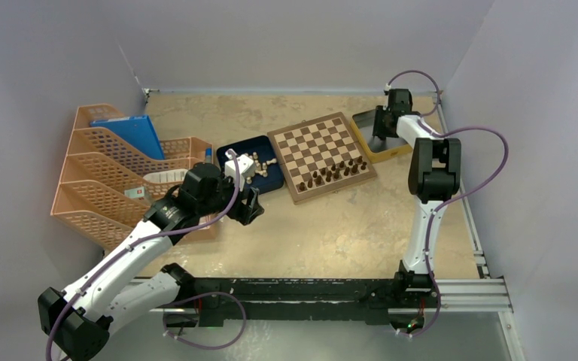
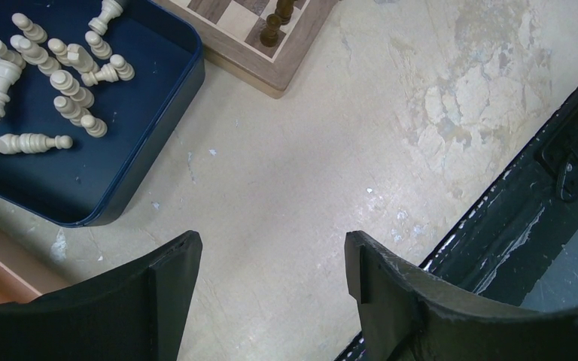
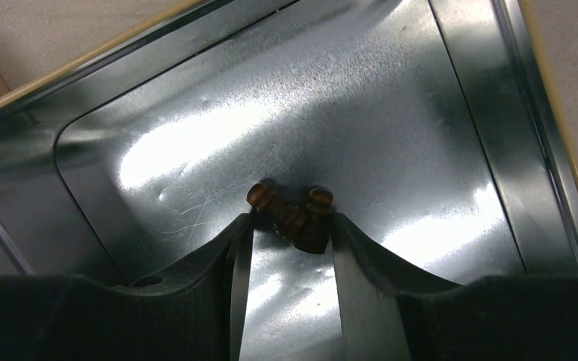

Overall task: Set up the chess pieces on the board
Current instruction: Pick up the chess piece from the storage box.

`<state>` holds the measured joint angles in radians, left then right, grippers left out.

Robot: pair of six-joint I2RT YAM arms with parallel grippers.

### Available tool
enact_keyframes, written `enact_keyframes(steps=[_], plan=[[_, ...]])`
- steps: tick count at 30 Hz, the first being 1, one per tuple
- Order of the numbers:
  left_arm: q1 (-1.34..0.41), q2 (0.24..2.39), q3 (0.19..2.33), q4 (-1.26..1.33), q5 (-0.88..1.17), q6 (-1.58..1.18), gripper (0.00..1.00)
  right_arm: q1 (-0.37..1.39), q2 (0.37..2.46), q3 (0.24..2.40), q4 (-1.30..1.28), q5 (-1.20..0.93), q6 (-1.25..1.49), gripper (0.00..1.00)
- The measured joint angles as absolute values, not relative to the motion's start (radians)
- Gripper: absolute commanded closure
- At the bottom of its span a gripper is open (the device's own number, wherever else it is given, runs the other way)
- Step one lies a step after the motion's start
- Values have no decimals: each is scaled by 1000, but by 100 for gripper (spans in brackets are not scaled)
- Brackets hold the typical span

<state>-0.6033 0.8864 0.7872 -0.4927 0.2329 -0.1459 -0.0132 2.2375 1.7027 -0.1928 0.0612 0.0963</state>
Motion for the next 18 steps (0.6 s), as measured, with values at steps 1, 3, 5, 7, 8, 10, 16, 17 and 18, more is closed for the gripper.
enact_keyframes(steps=[1,3,5,7,8,10,16,17,18], plan=[[-603,886,787,-492,233,-146,31,-13,2238,1706,-200,62,97,55],[-603,886,787,-492,233,-146,31,-13,2238,1708,-208,66,100,55],[-603,886,787,-491,233,-146,31,-13,2238,1708,-211,74,104,55],[-603,886,787,-491,233,-146,31,-13,2238,1708,-213,85,106,57],[-603,886,787,-491,233,-146,31,-13,2238,1708,-213,88,108,60],[-603,886,787,-491,233,-146,31,-13,2238,1708,-216,93,111,64],[-603,886,787,-491,233,-146,31,-11,2238,1714,-228,114,116,73],[-603,886,787,-491,233,-146,31,-11,2238,1714,-228,115,117,74],[-603,886,787,-491,233,-146,31,-11,2238,1713,-227,115,118,75]])
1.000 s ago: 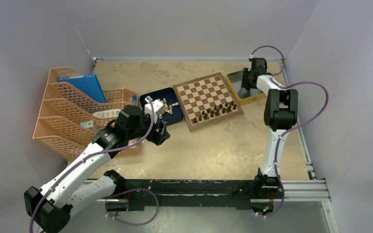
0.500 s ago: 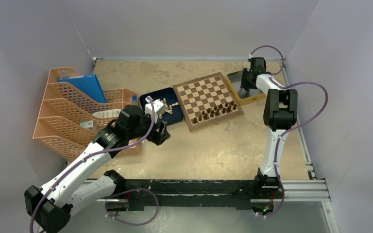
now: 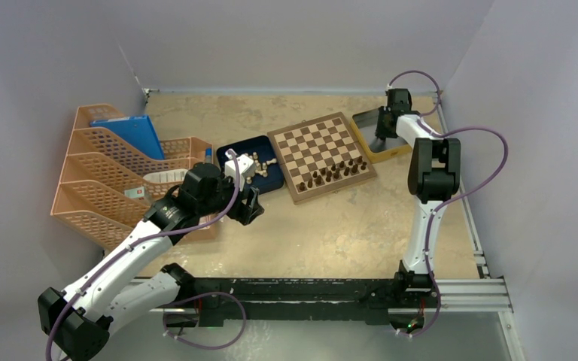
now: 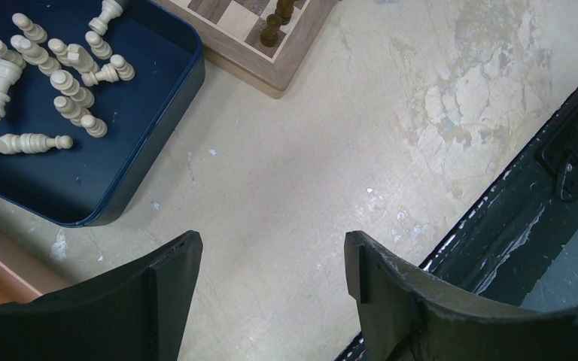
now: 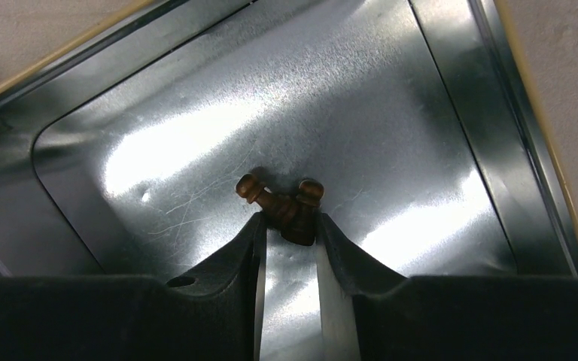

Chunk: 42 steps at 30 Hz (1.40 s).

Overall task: Set up the chess pieces on the board
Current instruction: Pick up the chess piece from the storage box.

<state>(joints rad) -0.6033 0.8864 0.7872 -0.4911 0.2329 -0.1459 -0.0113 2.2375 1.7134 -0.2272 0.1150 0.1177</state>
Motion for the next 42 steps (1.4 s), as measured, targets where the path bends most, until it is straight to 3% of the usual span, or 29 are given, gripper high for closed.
enact_keyframes(steps=[12,29,42], plan=[[-604,883,787,-492,236,-146,32,-5,2223,1689,-213,136,140,81],[-603,893,799,-492,226,-254,33,19,2033,1559,-188,139,173,81],[-588,1137,1147,-532,216,-410,37,189,1769,1434,-97,41,206,81]])
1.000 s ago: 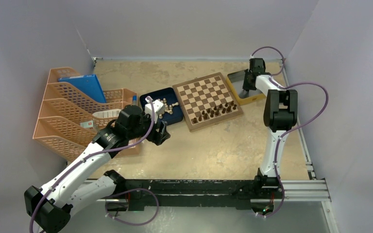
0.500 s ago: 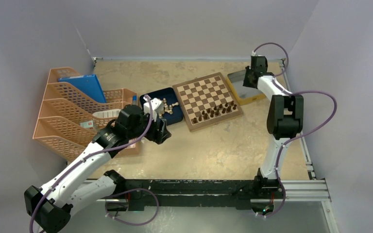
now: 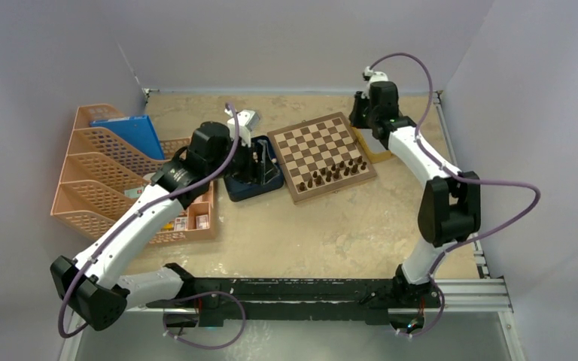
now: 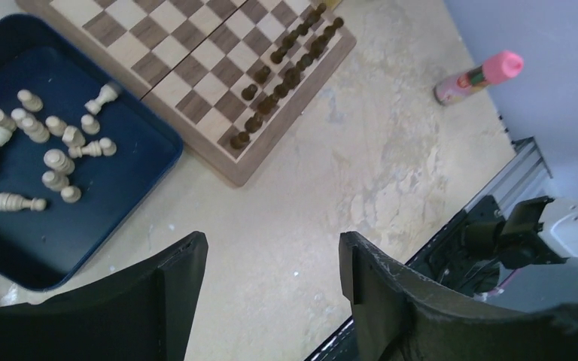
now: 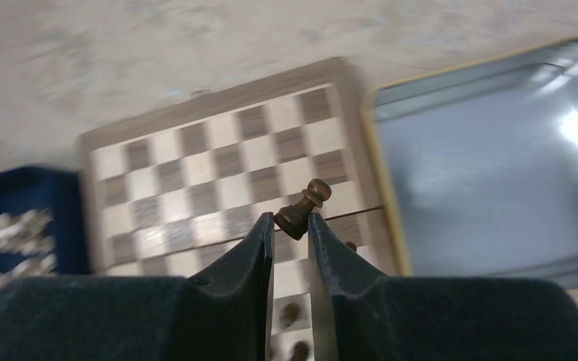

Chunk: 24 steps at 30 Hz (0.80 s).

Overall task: Set up the chess pieces on the board
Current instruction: Pick up the chess piece from the storage box, then place the chess piece on the chessboard.

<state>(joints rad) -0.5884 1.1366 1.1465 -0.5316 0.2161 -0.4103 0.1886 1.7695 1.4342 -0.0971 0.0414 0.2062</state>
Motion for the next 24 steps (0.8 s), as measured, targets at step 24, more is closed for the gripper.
enact_keyframes(steps=[24], plan=[[-514,1332,1281,-427,355,-490,49,408,1520,1132,101,-133,216,80]])
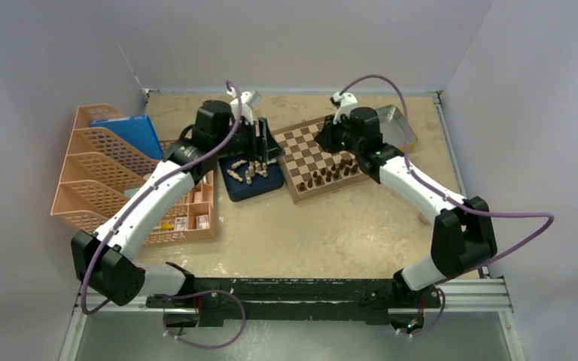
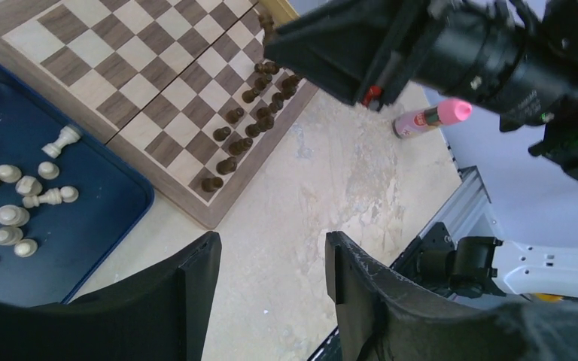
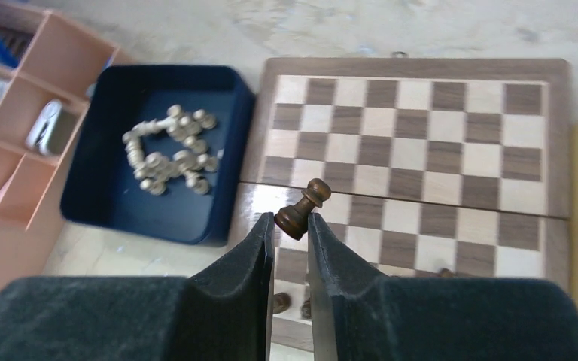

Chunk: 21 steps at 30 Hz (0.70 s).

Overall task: Set up the chess pieces on the board
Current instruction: Place the chess piece on the chessboard.

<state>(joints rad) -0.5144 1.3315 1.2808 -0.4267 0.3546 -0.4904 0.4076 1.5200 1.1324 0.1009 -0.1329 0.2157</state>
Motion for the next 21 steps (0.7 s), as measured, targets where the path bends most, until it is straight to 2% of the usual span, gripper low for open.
enact_keyframes(steps=[8,13,21], plan=[[-293,1354,1311,-442,559,-539,54,565,1400,1031,251,-228,81,80],[-290,1410,1414,-482,653,-521,56,655,1311,968,358,-265,-4,80],[-290,1465,1506,-555,815,-447,58,696,1250,906,429,-284,-92,80]])
